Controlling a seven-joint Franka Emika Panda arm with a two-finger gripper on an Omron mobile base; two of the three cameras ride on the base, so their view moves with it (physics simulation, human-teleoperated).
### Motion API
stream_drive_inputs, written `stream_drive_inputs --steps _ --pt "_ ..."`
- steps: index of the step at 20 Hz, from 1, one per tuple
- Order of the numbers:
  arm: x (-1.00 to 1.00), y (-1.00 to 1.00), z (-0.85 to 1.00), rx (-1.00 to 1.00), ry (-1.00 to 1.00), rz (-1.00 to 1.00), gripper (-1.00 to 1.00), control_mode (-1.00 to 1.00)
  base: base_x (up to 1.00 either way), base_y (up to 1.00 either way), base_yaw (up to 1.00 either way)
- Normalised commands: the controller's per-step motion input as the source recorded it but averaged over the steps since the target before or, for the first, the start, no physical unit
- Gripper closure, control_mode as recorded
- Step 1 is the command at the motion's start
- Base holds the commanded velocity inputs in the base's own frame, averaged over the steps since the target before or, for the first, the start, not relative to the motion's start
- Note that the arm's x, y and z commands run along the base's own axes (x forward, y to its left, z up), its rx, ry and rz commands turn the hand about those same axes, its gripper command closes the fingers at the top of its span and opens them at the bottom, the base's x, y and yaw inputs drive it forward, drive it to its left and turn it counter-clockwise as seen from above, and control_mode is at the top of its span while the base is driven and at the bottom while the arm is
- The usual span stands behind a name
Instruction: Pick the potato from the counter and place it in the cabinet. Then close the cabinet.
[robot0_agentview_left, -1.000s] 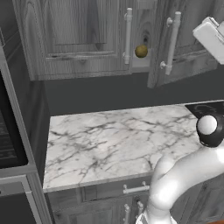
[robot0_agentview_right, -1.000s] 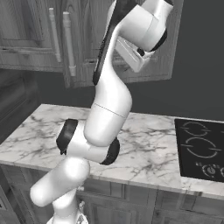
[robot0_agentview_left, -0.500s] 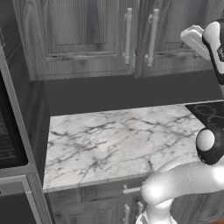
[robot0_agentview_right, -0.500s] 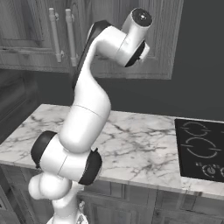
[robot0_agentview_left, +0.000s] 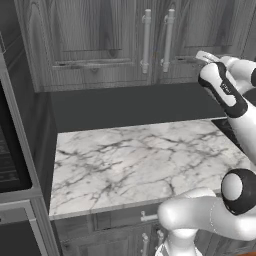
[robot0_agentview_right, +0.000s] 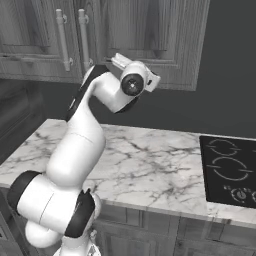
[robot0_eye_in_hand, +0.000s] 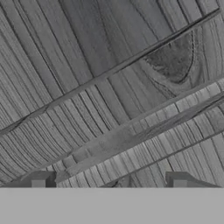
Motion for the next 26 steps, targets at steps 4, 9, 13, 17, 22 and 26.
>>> stream_drive_inputs --steps 4,9,13,17,22,26 --pt "1.00 0.18 -0.92 0.00 -0.52 -0.25 -1.00 -1.00 0.00 0.00 0.00" --pt "1.00 0.08 -0.60 0.01 -0.29 -0.23 -1.00 -1.00 0.00 0.00 0.00" --pt "1.00 -0.08 -0.03 0.11 0.02 -0.14 -1.00 -1.00 0.00 0.00 0.00" --pt "0.15 -0.39 0.01 0.23 0.44 0.05 -1.00 -1.00 0.00 0.00 0.00" --pt "-1.00 -0.16 0.00 0.16 0.18 0.27 -1.00 -1.00 0.00 0.00 0.00" --pt "-1.00 -0.12 0.00 0.18 0.02 0.25 -1.00 -1.00 0.00 0.00 0.00"
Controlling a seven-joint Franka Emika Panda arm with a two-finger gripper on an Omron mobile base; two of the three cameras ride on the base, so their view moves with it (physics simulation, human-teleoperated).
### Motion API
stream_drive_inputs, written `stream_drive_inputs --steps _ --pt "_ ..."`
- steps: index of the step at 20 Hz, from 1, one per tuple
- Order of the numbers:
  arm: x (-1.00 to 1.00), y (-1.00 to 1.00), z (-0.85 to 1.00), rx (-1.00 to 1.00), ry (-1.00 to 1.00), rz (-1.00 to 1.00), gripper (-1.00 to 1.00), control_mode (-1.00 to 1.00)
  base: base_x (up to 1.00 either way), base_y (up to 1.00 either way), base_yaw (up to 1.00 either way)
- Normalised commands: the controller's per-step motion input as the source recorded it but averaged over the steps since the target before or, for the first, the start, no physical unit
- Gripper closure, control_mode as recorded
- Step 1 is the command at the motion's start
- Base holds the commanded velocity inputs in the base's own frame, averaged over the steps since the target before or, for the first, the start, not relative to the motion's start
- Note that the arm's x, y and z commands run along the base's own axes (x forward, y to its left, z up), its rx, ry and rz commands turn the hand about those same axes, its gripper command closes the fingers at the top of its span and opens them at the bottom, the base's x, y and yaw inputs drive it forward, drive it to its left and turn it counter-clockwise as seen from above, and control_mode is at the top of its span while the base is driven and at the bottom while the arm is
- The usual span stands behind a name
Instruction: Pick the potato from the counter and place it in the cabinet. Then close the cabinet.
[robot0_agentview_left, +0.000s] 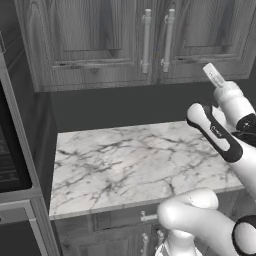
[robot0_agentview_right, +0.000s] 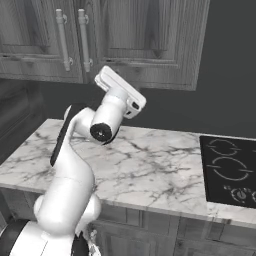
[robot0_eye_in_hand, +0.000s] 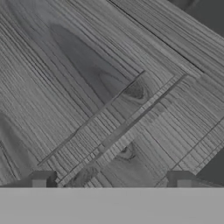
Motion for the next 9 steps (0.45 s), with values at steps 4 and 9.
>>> stream_drive_inputs --steps 4,9 --pt "-1.00 -0.04 0.00 0.15 0.02 0.22 -1.00 -1.00 0.00 0.00 0.00" --pt "-1.00 0.00 0.05 0.07 0.10 0.19 -1.00 -1.00 0.00 0.00 0.00"
